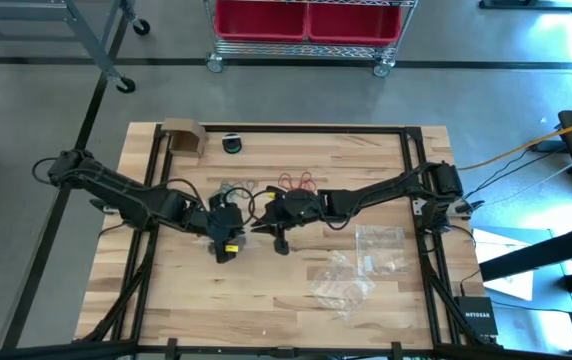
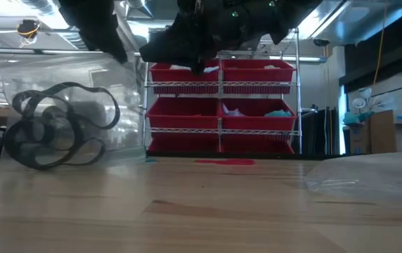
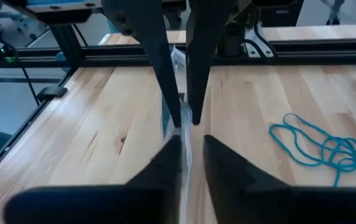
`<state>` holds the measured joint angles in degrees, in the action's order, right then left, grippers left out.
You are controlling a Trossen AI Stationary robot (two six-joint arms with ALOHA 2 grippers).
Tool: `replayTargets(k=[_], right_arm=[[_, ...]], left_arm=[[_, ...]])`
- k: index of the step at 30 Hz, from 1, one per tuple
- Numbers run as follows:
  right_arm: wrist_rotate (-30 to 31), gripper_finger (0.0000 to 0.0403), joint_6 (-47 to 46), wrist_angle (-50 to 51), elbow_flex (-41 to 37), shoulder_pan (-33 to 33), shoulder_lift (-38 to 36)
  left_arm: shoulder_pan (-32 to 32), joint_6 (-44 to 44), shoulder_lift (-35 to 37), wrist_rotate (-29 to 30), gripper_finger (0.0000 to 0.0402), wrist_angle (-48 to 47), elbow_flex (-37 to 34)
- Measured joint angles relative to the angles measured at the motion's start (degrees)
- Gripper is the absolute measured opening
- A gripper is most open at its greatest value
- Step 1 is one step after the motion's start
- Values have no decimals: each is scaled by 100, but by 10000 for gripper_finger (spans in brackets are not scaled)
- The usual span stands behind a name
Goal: Sort rubber bands
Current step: Close the transparent zip bag
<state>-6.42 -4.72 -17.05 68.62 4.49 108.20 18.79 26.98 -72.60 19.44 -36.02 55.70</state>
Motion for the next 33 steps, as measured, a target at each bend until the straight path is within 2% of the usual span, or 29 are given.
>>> replayTargets(k=[5, 9, 13, 22, 26, 33], right_arm=[[-31, 105, -39, -314, -3, 0, 166], [-63, 110, 6, -383, -4, 0, 168], [-65, 88, 44, -565, -4, 0, 168], [-78, 12, 54, -631, 0, 0, 304], [-55, 2, 92, -771, -1, 0, 363], [977, 1, 662, -920, -15, 210, 369]], left_arm=[[-2, -69, 0, 4, 19, 179, 0], [-2, -76, 0, 4, 19, 160, 0], [-1, -92, 0, 4, 19, 181, 0], [-1, -104, 0, 2, 19, 178, -9], [0, -102, 0, -4, 19, 161, -9], [32, 30, 7, 59, 19, 115, -9]])
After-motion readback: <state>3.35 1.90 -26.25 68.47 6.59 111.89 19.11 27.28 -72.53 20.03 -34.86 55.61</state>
